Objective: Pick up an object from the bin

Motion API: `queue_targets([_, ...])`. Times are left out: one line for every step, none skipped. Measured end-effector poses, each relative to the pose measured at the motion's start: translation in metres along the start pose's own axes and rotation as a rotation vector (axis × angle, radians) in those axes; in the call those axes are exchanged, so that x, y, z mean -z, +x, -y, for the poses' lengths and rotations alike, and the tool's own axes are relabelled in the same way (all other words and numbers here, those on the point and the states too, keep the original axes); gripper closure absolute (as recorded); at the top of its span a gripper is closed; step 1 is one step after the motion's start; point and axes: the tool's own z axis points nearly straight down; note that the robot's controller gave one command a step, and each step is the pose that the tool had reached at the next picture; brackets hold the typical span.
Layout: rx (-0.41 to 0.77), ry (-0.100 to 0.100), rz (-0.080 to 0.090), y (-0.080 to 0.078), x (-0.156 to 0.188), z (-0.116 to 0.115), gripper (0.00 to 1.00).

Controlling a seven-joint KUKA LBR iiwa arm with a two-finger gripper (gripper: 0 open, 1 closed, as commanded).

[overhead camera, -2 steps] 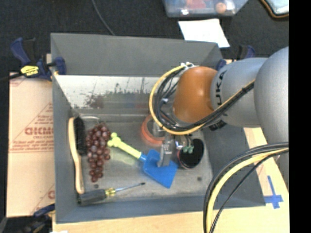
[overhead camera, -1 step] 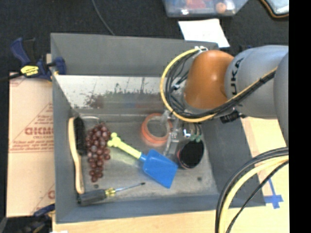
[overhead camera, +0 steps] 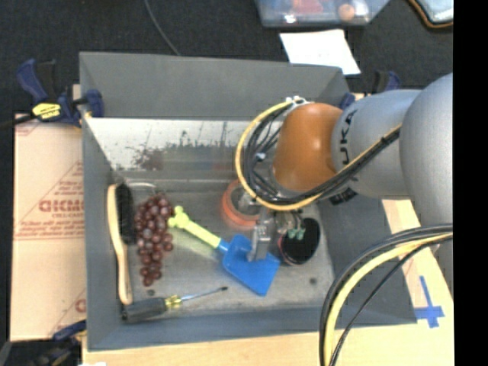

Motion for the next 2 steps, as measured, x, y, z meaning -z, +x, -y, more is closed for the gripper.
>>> queue_targets([-0.187,-0.004,0.02,0.03,-0.003,-0.007,0.0])
queue_targets([-0.003,0.001,0.007,-0.002,0.003,0.001,1.0])
